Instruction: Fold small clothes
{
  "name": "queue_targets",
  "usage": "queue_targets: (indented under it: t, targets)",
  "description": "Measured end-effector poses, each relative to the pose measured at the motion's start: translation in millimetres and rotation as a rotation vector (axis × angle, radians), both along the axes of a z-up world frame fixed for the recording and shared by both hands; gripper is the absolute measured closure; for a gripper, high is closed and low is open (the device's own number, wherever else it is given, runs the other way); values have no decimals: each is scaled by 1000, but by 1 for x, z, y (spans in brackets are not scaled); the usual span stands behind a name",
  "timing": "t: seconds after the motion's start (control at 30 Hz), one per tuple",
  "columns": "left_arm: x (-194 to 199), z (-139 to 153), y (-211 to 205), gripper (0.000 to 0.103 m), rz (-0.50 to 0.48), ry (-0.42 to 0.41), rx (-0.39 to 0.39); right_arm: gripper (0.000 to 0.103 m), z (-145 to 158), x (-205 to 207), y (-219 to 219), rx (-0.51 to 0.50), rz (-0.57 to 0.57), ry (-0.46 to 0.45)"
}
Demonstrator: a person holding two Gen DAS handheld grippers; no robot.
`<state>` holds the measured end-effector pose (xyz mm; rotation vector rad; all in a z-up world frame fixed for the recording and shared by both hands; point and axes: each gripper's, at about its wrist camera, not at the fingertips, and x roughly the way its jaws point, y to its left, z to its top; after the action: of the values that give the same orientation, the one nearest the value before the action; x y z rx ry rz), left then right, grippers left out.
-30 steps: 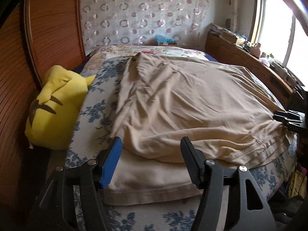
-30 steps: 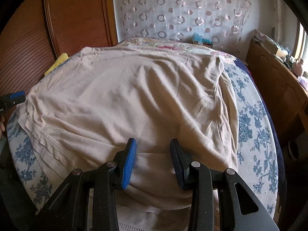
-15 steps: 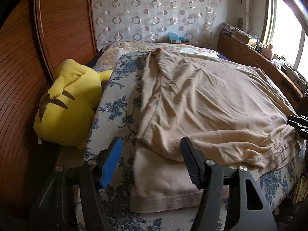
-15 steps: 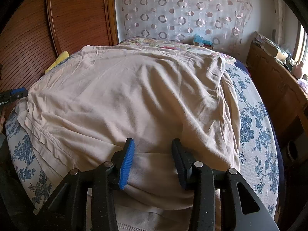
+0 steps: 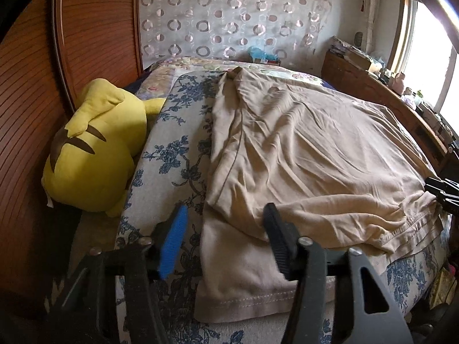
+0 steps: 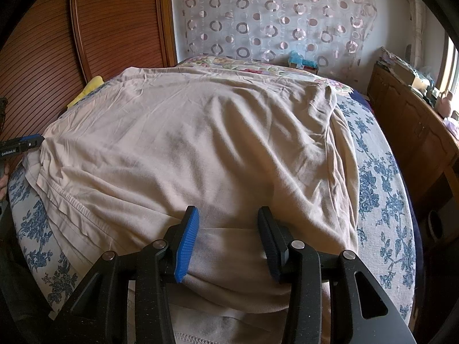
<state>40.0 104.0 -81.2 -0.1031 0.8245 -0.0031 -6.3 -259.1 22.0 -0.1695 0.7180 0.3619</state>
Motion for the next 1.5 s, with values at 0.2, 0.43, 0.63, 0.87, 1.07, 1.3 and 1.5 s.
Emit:
queue_targets:
  t: [0.2, 0.43, 0.63, 0.87, 1.07, 1.3, 1.5]
  targets:
    - [10, -3, 2, 56, 3, 16, -7, 58, 0, 0, 0, 2, 0, 0]
    - [9, -3, -3, 71, -17, 18, 7, 58, 0, 0, 0, 3, 1, 1]
    - [11, -3, -6, 71, -18, 22, 10, 58, 0, 1, 0, 2, 1, 1]
    - [9, 5, -15, 97, -66, -8, -6, 58, 0, 0, 0, 3, 1, 1]
    - [5, 33, -33, 98, -110, -94, -23, 58, 0, 1, 0, 3, 2, 1]
    - [7, 72, -61, 98, -187, -199, -52, 58, -1, 1, 0, 3, 2, 2]
    - [22, 99, -99, 99, -281, -272, -75, 53, 0, 2, 2, 0, 15, 8]
